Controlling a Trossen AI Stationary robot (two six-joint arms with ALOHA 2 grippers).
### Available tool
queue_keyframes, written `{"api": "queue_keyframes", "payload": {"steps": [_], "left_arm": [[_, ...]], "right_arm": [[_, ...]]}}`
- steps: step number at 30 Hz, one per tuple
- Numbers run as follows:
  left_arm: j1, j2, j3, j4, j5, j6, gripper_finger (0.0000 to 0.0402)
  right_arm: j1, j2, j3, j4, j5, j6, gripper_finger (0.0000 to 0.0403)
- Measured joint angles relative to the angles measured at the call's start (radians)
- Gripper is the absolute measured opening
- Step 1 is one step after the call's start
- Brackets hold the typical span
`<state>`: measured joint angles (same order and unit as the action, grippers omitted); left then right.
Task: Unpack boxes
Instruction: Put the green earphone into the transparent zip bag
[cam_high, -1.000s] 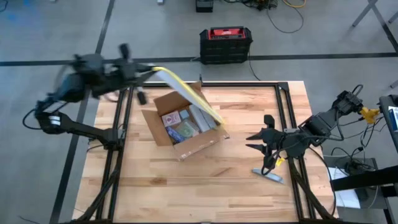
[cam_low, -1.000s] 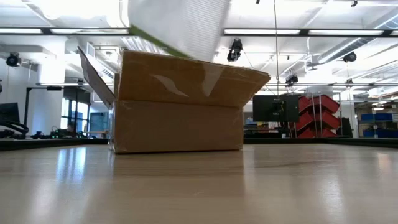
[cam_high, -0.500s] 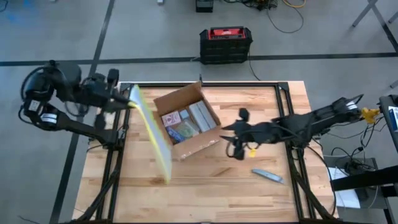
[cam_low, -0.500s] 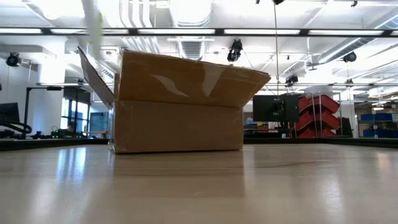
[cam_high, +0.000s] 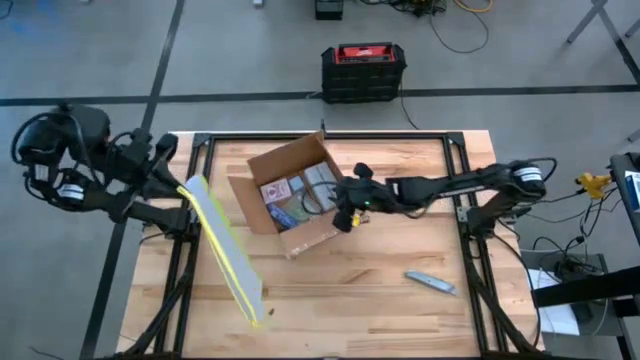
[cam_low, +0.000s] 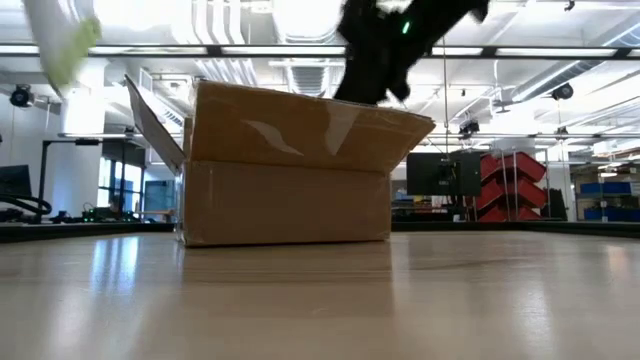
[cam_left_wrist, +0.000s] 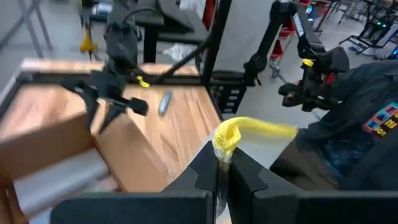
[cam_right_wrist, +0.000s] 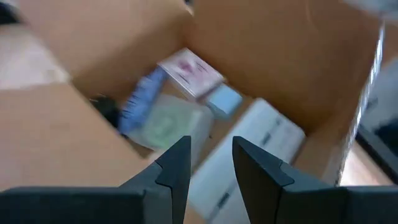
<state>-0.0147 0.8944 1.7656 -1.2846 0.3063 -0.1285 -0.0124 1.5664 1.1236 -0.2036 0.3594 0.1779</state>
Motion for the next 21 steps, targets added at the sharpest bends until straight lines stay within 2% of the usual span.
{"api": "queue_keyframes", "payload": {"steps": [3, 8, 14, 18, 21], "left_arm": [[0.0, -0.009, -0.071, 0.003, -0.018, 0.007, 0.0], [0.0, -0.013, -0.227, 0.055, -0.046, 0.047, 0.0], [-0.003, -0.012, -0.425, 0.1, 0.002, 0.048, 0.0], [-0.004, -0.02, -0.557, 0.189, 0.058, 0.04, 0.0], [-0.005, -0.03, -0.635, 0.276, 0.093, 0.028, 0.0]], "right_arm": [[-0.04, 0.035, -0.001, -0.007, 0.009, 0.038, 0.0103], [-0.103, 0.032, 0.0, -0.084, 0.097, 0.111, 0.0103], [-0.147, -0.019, 0.0, -0.173, 0.188, 0.083, 0.0103], [-0.192, -0.03, 0.0, -0.2, 0.189, 0.059, 0.0103], [-0.187, -0.047, 0.001, -0.152, 0.107, 0.034, 0.0103]]}}
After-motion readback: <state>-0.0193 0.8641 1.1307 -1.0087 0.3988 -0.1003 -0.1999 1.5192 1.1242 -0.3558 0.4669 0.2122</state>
